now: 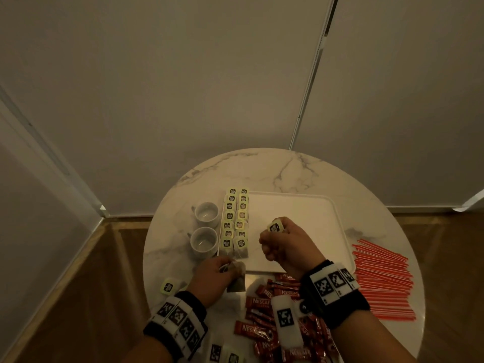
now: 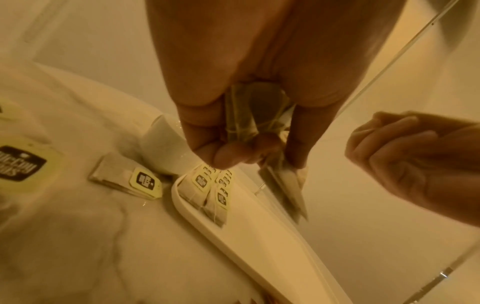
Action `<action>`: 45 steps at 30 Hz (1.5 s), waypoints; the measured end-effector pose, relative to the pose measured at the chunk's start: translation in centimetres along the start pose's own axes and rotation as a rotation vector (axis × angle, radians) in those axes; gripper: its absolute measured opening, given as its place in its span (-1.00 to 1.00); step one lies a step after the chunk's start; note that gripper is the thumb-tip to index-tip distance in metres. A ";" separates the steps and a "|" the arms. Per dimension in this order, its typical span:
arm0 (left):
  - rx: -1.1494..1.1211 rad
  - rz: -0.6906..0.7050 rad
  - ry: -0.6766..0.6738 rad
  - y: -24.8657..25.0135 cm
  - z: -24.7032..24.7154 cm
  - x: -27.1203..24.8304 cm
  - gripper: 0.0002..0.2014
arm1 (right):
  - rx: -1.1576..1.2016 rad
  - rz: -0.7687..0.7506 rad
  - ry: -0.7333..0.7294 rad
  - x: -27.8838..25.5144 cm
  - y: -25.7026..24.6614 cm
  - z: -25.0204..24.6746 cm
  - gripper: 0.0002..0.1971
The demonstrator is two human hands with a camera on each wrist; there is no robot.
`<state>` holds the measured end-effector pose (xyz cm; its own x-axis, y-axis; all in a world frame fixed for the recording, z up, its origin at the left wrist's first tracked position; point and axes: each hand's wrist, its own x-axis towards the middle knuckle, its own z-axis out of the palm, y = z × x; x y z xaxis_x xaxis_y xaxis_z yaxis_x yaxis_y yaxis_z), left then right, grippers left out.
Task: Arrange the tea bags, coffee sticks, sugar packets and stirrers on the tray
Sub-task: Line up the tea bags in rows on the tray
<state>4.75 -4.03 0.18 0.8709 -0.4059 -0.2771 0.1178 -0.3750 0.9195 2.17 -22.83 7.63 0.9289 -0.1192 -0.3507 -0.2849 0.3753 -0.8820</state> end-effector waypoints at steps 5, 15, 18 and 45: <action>-0.083 -0.021 0.113 0.9 -0.2 0.0 -0.79 | 0.088 -0.062 -0.139 -1.3 -1.2 0.9 -0.83; -0.382 0.011 0.270 4.7 -1.9 0.5 -0.70 | -0.145 0.300 -0.105 -2.2 5.7 1.1 -0.90; -0.442 0.008 0.218 5.7 -1.9 -0.1 -0.73 | -0.065 0.352 -0.083 -1.9 6.9 1.1 -0.94; -0.374 0.115 0.150 7.7 -2.2 -2.1 -0.70 | -0.255 0.247 -0.104 2.9 2.9 -0.6 -0.71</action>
<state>4.89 -4.24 8.40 0.9450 -0.2913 -0.1486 0.1569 0.0055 0.9876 3.89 -22.67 3.82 0.8400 0.0452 -0.5406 -0.5412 0.1387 -0.8294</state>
